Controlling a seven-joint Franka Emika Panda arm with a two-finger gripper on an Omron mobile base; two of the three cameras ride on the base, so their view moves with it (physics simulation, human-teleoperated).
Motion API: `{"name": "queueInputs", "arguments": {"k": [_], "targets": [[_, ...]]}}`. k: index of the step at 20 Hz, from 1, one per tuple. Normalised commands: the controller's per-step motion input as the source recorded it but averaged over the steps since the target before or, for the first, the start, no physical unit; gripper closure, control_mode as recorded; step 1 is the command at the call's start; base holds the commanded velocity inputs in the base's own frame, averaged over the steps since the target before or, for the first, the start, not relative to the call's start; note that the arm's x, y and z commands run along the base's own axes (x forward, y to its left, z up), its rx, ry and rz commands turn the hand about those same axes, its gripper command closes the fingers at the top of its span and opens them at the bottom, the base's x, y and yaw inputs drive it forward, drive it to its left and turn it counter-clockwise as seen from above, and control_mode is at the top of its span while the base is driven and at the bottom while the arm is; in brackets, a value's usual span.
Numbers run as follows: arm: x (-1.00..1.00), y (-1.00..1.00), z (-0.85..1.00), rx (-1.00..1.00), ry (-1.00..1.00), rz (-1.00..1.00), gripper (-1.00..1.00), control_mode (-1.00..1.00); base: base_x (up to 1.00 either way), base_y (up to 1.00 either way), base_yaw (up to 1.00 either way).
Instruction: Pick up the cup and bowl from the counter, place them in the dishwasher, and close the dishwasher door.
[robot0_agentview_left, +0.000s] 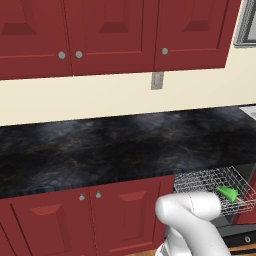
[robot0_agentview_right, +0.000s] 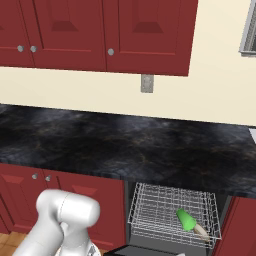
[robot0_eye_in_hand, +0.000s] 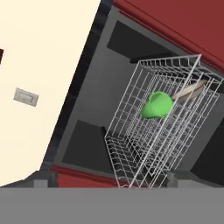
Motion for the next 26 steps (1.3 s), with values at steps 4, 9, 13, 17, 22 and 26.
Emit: {"name": "queueInputs", "arguments": {"k": [4,9,13,17,22,26], "targets": [[-0.55,0.26,-0.21,-0.08,-0.09,0.06,-1.00,-1.00,0.00,0.00,0.00],[-0.66,0.18,-0.23,-0.03,-0.11,0.07,-1.00,-1.00,0.00,0.00,0.00],[-0.61,0.14,-0.29,0.00,-0.11,0.07,-1.00,-1.00,0.00,0.00,0.00],[-0.26,0.14,-0.40,0.00,-0.07,0.04,-1.00,-1.00,0.00,0.00,0.00],[0.00,0.12,-0.29,-0.01,-0.03,0.00,-1.00,-1.00,0.00,0.00,0.00],[0.10,0.00,-0.31,-0.03,-0.01,0.00,-1.00,-1.00,0.00,0.00,0.00]]}}
